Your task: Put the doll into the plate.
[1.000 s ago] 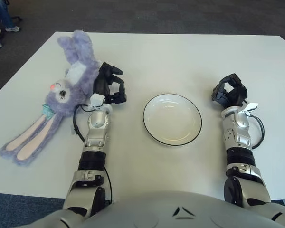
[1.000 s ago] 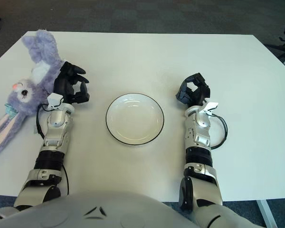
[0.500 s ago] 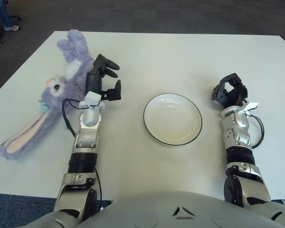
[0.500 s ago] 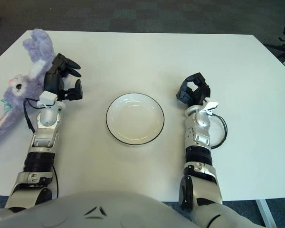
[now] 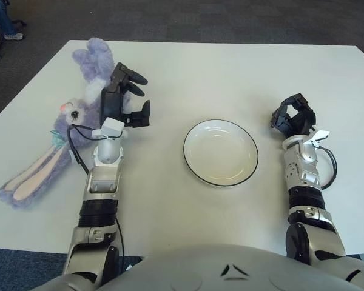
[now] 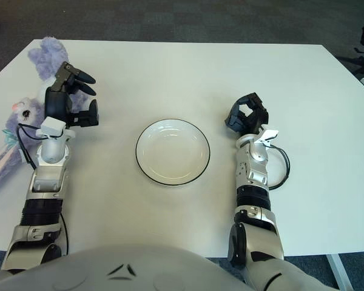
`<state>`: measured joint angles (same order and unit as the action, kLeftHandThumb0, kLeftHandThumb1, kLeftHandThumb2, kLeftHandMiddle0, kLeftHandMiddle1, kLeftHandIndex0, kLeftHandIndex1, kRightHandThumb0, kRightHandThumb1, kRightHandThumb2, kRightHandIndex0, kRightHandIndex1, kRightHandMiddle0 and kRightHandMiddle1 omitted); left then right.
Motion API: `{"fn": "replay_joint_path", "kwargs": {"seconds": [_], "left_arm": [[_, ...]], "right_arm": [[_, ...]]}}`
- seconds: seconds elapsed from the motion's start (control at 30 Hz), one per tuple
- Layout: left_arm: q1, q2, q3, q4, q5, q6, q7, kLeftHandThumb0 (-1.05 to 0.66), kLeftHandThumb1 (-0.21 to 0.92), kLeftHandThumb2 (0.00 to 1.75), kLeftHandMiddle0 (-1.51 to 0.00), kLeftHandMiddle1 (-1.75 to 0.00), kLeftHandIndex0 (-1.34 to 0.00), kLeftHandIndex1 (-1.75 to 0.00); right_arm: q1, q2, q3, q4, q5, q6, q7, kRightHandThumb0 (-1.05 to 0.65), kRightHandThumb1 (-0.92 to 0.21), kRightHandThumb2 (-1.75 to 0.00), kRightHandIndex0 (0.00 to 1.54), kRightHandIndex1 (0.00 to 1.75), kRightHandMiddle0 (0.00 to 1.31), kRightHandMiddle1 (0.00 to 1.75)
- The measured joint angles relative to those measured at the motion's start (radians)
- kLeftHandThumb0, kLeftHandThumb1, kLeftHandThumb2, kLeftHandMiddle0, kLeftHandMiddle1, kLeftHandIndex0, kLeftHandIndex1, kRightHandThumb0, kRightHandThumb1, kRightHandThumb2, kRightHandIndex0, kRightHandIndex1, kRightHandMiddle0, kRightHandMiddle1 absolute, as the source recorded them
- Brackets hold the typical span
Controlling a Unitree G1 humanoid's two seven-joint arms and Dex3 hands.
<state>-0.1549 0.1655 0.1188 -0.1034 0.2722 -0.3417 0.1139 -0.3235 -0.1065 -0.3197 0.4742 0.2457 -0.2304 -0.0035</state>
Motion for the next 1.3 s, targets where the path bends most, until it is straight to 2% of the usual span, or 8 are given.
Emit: {"fn": "replay_joint_path", "kwargs": {"seconds": [0.43, 0.83, 0.9, 1.1, 1.23, 1.27, 1.3], "left_arm": [[0.032, 0.012, 0.009, -0.157, 0.065, 0.040, 0.010, -0.01, 0.42, 1.17, -0.61, -1.63, -0.29, -1.75], [0.051, 0.008, -0.013, -0.252, 0.090, 0.093, 0.001, -0.01, 0.35, 1.28, -0.62, -1.74, -0.33, -1.73], [0.053, 0.011, -0.012, -0.265, 0.093, 0.104, -0.004, -0.01, 0.35, 1.28, -0.53, -1.74, -0.41, -1.74], [0.061, 0.059, 0.020, -0.286, 0.118, 0.128, -0.026, -0.01, 0.37, 1.27, -0.47, -1.75, -0.44, -1.75], [0.060, 0.137, 0.077, -0.244, 0.139, 0.122, -0.027, -0.01, 0.45, 1.17, -0.41, -1.75, -0.39, -1.74], [0.059, 0.161, 0.092, -0.227, 0.155, 0.122, -0.026, -0.08, 0.54, 1.05, -0.52, -1.75, -0.35, -1.74], [0.059, 0.182, 0.102, -0.214, 0.175, 0.123, -0.024, -0.32, 0.67, 0.84, -0.67, -1.75, -0.23, -1.60]], "right_arm": [[-0.012, -0.003, -0.001, 0.025, 0.000, 0.000, -0.002, -0.46, -0.37, -1.24, 1.20, 1.75, 0.57, 1.75], [-0.019, -0.003, -0.001, 0.034, 0.000, 0.000, -0.002, -0.46, -0.38, -1.24, 1.21, 1.75, 0.57, 1.75], [-0.020, -0.003, -0.001, 0.035, 0.000, 0.000, -0.002, -0.46, -0.38, -1.24, 1.21, 1.75, 0.57, 1.75], [-0.022, -0.003, 0.000, 0.038, -0.001, 0.000, -0.003, -0.46, -0.38, -1.24, 1.21, 1.75, 0.57, 1.75], [-0.022, -0.002, 0.000, 0.038, -0.001, 0.000, -0.002, -0.46, -0.38, -1.24, 1.21, 1.75, 0.57, 1.75], [-0.022, -0.002, 0.000, 0.038, -0.001, 0.000, -0.002, -0.46, -0.38, -1.24, 1.21, 1.75, 0.57, 1.75], [-0.022, -0.002, 0.000, 0.038, 0.000, 0.000, -0.002, -0.46, -0.38, -1.24, 1.21, 1.75, 0.57, 1.75]]}}
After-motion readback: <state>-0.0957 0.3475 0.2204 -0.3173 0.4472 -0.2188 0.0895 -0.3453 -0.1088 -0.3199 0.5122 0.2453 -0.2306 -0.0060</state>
